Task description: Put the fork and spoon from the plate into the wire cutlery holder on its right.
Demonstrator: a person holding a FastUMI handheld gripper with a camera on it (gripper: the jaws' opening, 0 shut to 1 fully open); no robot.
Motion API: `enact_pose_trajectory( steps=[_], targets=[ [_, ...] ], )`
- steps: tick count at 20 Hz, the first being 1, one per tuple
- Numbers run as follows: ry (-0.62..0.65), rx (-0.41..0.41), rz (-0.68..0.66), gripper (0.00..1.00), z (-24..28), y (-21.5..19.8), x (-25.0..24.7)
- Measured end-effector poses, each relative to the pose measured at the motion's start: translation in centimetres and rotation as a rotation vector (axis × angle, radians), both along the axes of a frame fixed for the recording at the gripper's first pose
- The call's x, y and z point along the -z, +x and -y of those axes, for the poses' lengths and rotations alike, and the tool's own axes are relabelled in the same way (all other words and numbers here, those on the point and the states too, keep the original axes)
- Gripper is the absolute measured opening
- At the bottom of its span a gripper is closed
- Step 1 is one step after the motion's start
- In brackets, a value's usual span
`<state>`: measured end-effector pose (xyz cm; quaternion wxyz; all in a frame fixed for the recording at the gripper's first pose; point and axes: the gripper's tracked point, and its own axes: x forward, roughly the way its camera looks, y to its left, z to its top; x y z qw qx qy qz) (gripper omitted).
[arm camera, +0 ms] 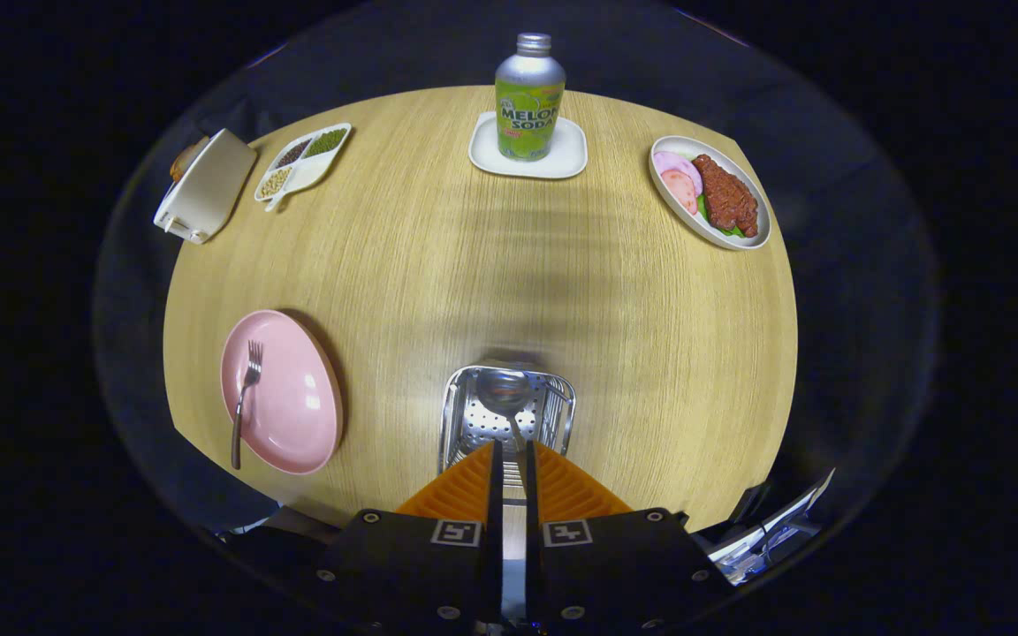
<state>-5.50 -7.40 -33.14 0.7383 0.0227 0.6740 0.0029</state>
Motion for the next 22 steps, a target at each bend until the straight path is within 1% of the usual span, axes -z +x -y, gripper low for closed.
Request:
enact_pose_trajectory(
  steps=[4, 5, 6, 8, 9, 11, 13, 15, 22],
  targets=[
    [0.029, 0.062, 0.17, 0.13, -2.0, 1.9, -2.5],
    [0.046, 0.081, 0.201, 0.2, -2.7, 2.1, -3.1],
    [0.059, 0.103, 0.226, 0.22, -3.4, 2.2, -3.8],
    [0.081, 0.133, 0.278, 0.32, -4.5, 2.5, -4.8],
    [0.092, 0.145, 0.31, 0.41, -5.1, 2.8, -5.3],
    [0.114, 0.177, 0.377, 0.72, -6.5, 3.2, -6.0],
    [0.126, 0.207, 0.44, 0.92, -7.7, 3.5, -6.6],
    [0.122, 0.227, 0.514, 0.97, -8.8, 4.1, -7.1],
    [0.05, 0.241, 0.815, 0.98, -12.2, 6.7, -10.1]
  ],
)
